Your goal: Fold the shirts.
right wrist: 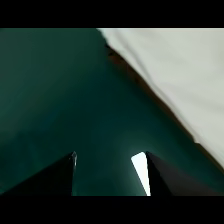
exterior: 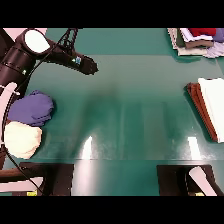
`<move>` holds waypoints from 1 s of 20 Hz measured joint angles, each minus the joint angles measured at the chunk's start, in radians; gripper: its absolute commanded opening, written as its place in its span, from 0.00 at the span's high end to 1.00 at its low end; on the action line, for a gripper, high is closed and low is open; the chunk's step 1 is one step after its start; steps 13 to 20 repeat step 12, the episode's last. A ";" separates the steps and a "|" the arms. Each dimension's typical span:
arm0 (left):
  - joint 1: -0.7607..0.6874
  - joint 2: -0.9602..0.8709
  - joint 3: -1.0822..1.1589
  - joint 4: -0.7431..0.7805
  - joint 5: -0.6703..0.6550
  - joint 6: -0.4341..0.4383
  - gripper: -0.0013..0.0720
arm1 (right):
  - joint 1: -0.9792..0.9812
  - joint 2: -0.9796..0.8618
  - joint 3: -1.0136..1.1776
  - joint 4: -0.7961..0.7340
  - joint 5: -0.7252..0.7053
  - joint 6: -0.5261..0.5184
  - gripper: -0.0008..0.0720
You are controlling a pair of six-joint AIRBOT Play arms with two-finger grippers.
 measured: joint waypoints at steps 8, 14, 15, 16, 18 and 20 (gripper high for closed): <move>0.000 0.000 0.000 -0.001 0.053 0.000 0.95 | 0.401 0.014 0.000 0.060 -0.101 0.003 0.97; 0.000 0.000 0.000 -0.001 0.081 0.000 0.95 | 0.460 0.014 0.000 0.065 -0.119 0.002 0.97; 0.000 0.000 0.000 -0.001 0.081 0.000 0.95 | 0.460 0.014 0.000 0.065 -0.119 0.002 0.97; 0.000 0.000 0.000 -0.001 0.081 0.000 0.95 | 0.460 0.014 0.000 0.065 -0.119 0.002 0.97; 0.000 0.000 0.000 -0.001 0.081 0.000 0.95 | 0.460 0.014 0.000 0.065 -0.119 0.002 0.97; 0.000 0.000 0.000 -0.001 0.081 0.000 0.95 | 0.460 0.014 0.000 0.065 -0.119 0.002 0.97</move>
